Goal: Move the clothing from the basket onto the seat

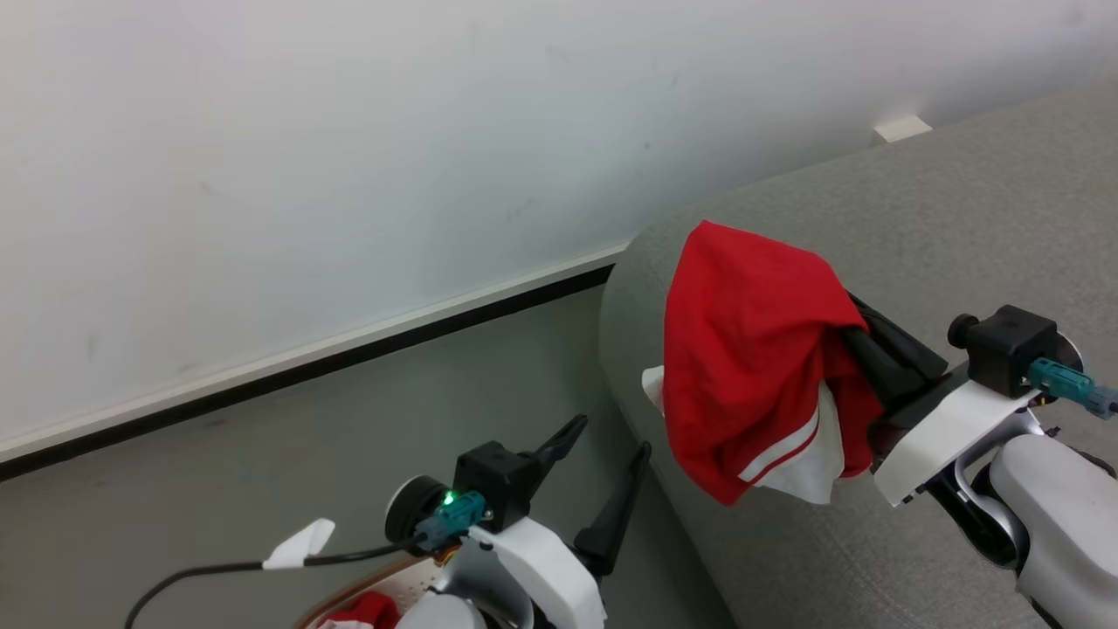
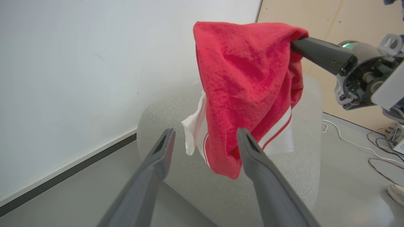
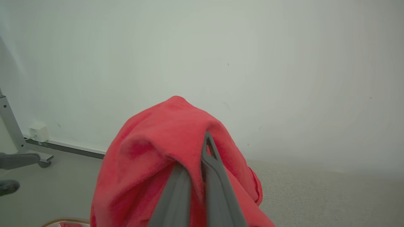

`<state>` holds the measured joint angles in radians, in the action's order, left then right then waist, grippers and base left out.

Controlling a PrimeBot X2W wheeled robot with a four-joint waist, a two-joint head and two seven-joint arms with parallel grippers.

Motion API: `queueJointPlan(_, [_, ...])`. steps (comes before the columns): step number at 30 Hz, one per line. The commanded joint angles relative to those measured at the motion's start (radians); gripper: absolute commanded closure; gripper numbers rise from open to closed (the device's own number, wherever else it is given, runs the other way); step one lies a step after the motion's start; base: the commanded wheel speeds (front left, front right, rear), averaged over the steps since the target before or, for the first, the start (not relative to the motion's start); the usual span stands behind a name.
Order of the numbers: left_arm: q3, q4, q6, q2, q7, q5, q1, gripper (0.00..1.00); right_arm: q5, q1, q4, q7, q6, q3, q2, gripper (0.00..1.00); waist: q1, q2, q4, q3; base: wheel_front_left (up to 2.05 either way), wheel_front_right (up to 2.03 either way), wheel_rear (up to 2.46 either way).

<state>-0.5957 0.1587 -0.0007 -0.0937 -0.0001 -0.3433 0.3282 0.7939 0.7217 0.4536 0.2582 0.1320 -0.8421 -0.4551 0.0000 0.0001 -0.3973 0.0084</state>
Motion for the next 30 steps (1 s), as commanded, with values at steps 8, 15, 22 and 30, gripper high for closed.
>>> queueJointPlan(8, [-0.027, -0.020, -0.009, -0.002, 0.033, 0.014, 0.073, 0.00, -0.025, -0.004, -0.005, 0.007, -0.002, 0.085, -0.037, 1.00, 0.0000, -0.0001, -0.067, 0.120, 0.00, 0.00, 0.00])
queueJointPlan(15, [-0.054, -0.065, -0.055, -0.035, 0.106, 0.065, 0.215, 0.00, -0.052, 0.089, 0.064, 0.007, -0.002, 0.294, -0.044, 1.00, 0.0000, -0.0001, -0.014, 0.350, 0.00, 0.00, 0.00])
queueJointPlan(22, [-0.075, -0.122, -0.088, -0.061, 0.168, 0.093, 0.344, 0.00, -0.117, 0.216, 0.156, 0.007, -0.002, 0.538, -0.036, 1.00, 0.0000, -0.0001, 0.042, 0.560, 0.00, 0.00, 0.00])
queueJointPlan(30, [-0.111, -0.158, -0.107, -0.061, 0.193, 0.122, 0.459, 0.00, -0.282, 0.372, 0.326, 0.006, -0.002, 0.834, -0.017, 1.00, 0.0000, -0.0001, 0.106, 0.740, 0.00, 0.00, 0.00])
